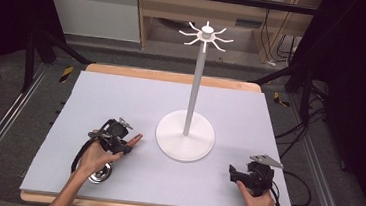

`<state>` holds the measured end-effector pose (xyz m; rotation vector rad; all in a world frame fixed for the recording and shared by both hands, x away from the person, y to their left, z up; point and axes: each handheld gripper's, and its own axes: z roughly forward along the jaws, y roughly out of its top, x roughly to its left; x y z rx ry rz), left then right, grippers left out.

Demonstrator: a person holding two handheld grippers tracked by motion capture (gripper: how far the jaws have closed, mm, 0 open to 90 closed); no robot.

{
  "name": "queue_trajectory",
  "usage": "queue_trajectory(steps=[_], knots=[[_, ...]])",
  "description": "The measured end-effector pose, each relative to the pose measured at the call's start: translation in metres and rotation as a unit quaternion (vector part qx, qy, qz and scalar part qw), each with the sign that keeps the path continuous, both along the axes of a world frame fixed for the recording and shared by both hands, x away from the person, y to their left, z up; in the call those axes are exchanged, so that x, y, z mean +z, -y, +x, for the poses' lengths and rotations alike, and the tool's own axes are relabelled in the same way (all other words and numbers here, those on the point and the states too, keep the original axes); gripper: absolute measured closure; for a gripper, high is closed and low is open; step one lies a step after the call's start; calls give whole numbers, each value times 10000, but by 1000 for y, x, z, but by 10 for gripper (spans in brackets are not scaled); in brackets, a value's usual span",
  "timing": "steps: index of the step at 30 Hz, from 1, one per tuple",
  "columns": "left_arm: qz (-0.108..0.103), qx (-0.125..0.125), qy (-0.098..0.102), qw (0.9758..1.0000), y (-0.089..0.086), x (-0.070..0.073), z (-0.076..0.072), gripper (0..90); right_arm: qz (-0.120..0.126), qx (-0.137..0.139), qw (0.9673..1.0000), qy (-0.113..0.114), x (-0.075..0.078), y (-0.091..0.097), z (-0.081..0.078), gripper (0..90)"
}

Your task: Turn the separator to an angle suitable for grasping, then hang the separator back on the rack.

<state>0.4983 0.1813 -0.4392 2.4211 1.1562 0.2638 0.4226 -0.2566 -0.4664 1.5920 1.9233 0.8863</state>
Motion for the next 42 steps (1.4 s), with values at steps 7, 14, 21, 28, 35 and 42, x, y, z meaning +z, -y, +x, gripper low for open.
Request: queue_trajectory(steps=[7,14,21,28,35,42], knots=[[-300,-29,362,9989,-8,17,-13,673,4,-21,10000,-25,-1,0,0,98],[-719,6,835,9939,-17,39,-28,673,29,-32,10000,-1,-1,1,0,98],[-1203,157,1477,9816,-29,61,-41,673,29,-47,10000,54,0,2,-1,98],[-1681,252,1976,9654,-34,79,-49,673,27,-65,9999,75,0,2,-2,98],[-2058,288,2335,9499,-34,97,-54,673,55,-89,9999,94,0,3,-2,98],[-2150,165,2532,9431,-27,113,-57,672,41,-90,9999,138,1,2,-3,98]])
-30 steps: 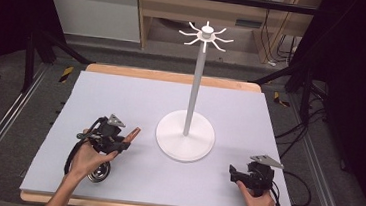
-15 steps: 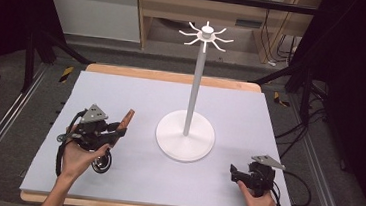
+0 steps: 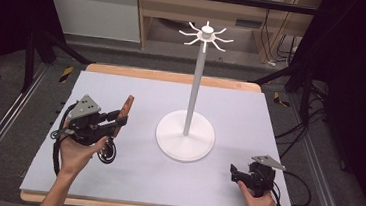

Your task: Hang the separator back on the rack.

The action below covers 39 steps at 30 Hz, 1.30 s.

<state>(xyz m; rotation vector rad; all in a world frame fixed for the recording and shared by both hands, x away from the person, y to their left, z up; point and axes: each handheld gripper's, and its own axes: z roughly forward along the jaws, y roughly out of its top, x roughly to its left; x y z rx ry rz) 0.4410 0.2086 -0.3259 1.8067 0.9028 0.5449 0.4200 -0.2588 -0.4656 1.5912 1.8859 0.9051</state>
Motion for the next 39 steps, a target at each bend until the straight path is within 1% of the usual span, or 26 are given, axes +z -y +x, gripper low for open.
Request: queue_trajectory(steps=[2,4,7,8,9,11,12,13,14,16,17,18,19,23,30,31,33,35,37,38,39], knots=[[-22,-26,44,10000,2,4,-1,672,1,8,10000,6,0,0,0,99],[-50,-35,136,9999,5,9,-1,672,-5,24,10000,23,1,0,-1,98],[-191,-66,222,9995,8,16,-2,672,-17,26,10000,27,1,0,-1,98],[-239,-75,289,9993,11,22,-1,672,24,16,10000,48,1,0,-1,98],[-239,-75,289,9993,11,22,-1,672,24,16,10000,48,1,0,-1,98],[-259,-79,374,9989,15,31,0,672,25,32,10000,45,1,0,-1,98],[-259,-79,374,9989,15,31,0,672,25,32,10000,45,1,0,-1,98],[-277,-101,427,9987,18,37,0,672,-20,61,10000,64,0,0,0,98],[-277,-101,427,9987,18,37,0,672,-20,61,10000,64,0,0,0,98],[-291,-127,474,9984,21,43,0,672,-19,81,9999,70,0,-1,0,98],[-316,-128,492,9982,22,45,0,672,-10,76,9999,65,0,-1,1,98],[-370,-146,518,9979,23,49,1,672,-25,79,9999,71,0,0,2,98],[-370,-146,518,9979,23,49,1,672,-25,79,9999,71,0,0,2,98],[-478,-179,608,9968,27,61,4,672,-36,70,10000,59,0,-1,3,98],[-420,-264,705,9963,36,70,4,672,-43,65,9999,66,0,-1,2,98],[-434,-300,749,9958,40,74,4,672,-36,62,10000,53,0,-1,2,98],[-430,-313,774,9956,41,77,6,672,-25,53,10000,34,0,-1,2,98],[-437,-337,830,9950,47,85,7,672,-32,44,10000,41,0,-2,3,98],[-454,-341,855,9947,49,87,8,672,-34,43,10000,40,0,-2,3,98],[-431,-376,886,9944,53,91,9,672,-30,58,10000,31,0,-2,3,98],[-431,-376,886,9944,53,91,9,672,-30,58,10000,31,0,-2,3,98]])
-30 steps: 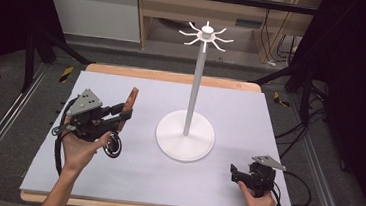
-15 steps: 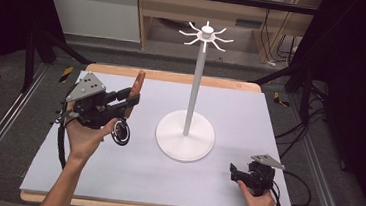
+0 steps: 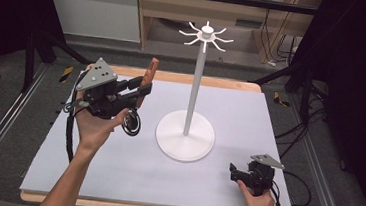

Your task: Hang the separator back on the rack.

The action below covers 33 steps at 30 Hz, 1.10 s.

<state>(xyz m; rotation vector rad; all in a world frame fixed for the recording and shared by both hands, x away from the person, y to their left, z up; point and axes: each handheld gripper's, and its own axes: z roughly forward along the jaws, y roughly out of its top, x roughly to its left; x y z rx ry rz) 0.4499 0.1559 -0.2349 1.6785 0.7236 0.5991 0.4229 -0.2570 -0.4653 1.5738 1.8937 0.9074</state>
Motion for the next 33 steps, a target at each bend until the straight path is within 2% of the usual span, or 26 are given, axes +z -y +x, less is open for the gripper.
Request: queue_trajectory(steps=[17,29,33], knots=[[-10,-124,230,9997,18,29,2,672,24,-15,10000,-2,0,1,0,98],[-109,-249,279,9992,28,45,8,672,22,6,10000,19,1,2,1,98],[-123,-292,265,9991,33,46,10,671,29,3,10000,32,1,2,1,98]])
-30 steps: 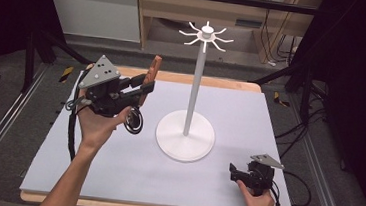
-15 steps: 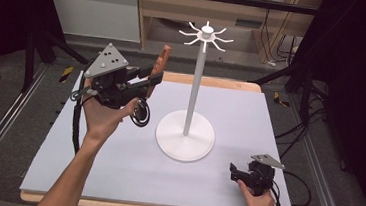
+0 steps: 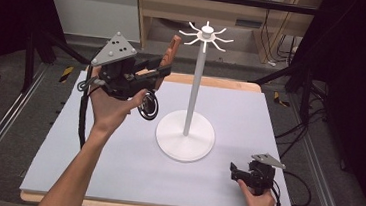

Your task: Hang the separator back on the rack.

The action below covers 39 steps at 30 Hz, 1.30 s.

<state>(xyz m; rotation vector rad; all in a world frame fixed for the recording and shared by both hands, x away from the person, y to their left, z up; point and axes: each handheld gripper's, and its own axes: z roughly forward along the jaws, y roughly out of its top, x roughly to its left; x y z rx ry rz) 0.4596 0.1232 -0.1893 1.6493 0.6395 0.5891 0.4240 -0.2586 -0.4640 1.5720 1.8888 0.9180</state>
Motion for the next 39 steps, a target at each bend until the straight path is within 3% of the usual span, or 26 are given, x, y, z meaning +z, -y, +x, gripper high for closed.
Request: queue_trajectory(steps=[11,39], knots=[[118,40,6,9999,12,1,6,672,-5,-6,10000,3,0,1,0,98],[110,-19,-88,9999,28,-11,22,670,30,-8,10000,7,0,1,-1,98]])
